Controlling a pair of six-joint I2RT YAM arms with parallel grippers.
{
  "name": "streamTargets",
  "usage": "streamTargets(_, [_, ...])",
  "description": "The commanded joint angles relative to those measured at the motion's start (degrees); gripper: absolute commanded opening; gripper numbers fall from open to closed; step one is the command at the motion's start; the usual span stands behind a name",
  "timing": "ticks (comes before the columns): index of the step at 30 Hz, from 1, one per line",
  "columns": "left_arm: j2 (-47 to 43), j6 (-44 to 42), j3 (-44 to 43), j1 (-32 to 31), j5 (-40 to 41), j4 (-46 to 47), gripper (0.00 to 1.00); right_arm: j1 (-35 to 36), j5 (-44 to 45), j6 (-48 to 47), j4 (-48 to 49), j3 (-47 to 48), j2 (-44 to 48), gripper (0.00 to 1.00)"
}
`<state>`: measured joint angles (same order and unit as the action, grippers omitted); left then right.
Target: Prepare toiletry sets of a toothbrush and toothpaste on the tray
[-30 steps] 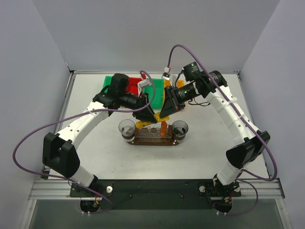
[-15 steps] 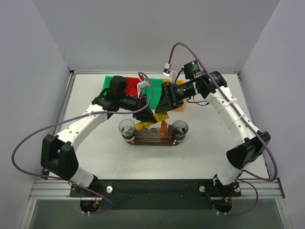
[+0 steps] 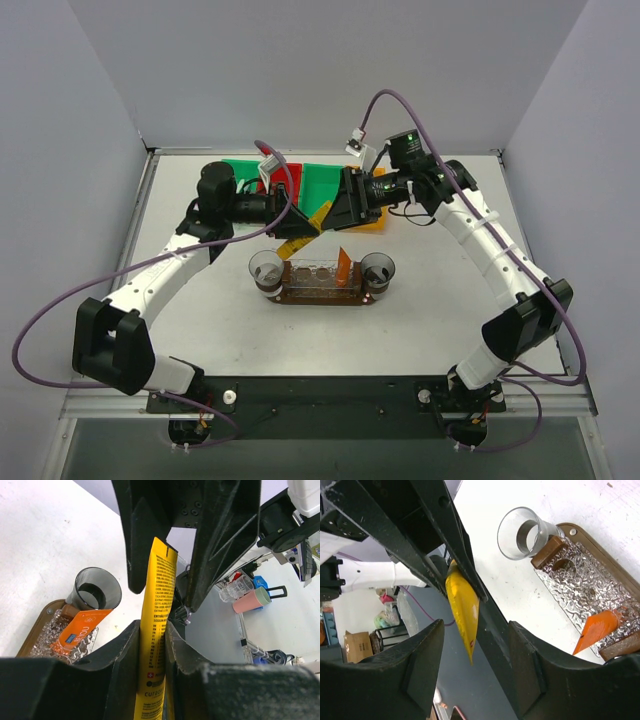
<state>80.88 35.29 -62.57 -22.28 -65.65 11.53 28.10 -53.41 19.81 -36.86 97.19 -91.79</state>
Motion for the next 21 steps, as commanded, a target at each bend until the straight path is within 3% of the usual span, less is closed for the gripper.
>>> streamTargets(1, [-2.4,2.7,-0.1,0.0,-2.2,7.3,0.13,-0.2,-1.1,4.2,7.8,-1.6,3.3,0.49])
streamTargets(3, [-2.7,2.8,0.1,-0.1,-2.0,7.5,0.13,-0.2,-1.2,5.8,10.3,-2.1,3.5,0.45])
streamTargets(6, [-3.0,2.8,0.5,0.0,-2.0,7.5,0.13,0.0,-1.9,6.8,12.2,-3.2,4.0,0.31])
streamTargets(11, [-3.2,2.4,0.8,0.0,-2.2,6.9,0.13,1.4,-1.7,7.1,12.8,-3.5,3.5,0.24])
streamTargets(12, [-3.4,2.2,0.9,0.0,-2.1,6.7,0.13,1.6,-1.6,7.2,13.0,-3.4,3.5,0.20])
streamTargets(13, [-3.4,2.1,0.9,0.0,-2.1,5.9,0.13,1.8,-1.4,7.3,13.2,-3.3,3.5,0.09])
streamTargets(15, [-3.6,1.1,0.6,0.0,-1.7,4.7,0.14,2.3,-1.1,7.7,13.8,-3.2,3.5,0.00])
streamTargets(17, [-3.7,-0.5,0.2,0.0,-0.7,2.0,0.22,2.9,0.0,7.5,13.8,-3.1,3.5,0.00])
streamTargets(18, [-3.8,-1.4,-0.2,0.0,-0.2,0.7,0.36,3.1,0.6,7.3,13.7,-3.0,3.7,0.00])
streamTargets(21, [-4.3,-6.6,-1.7,1.2,3.3,-6.8,0.57,3.9,5.0,5.4,12.4,-2.8,5.1,0.00])
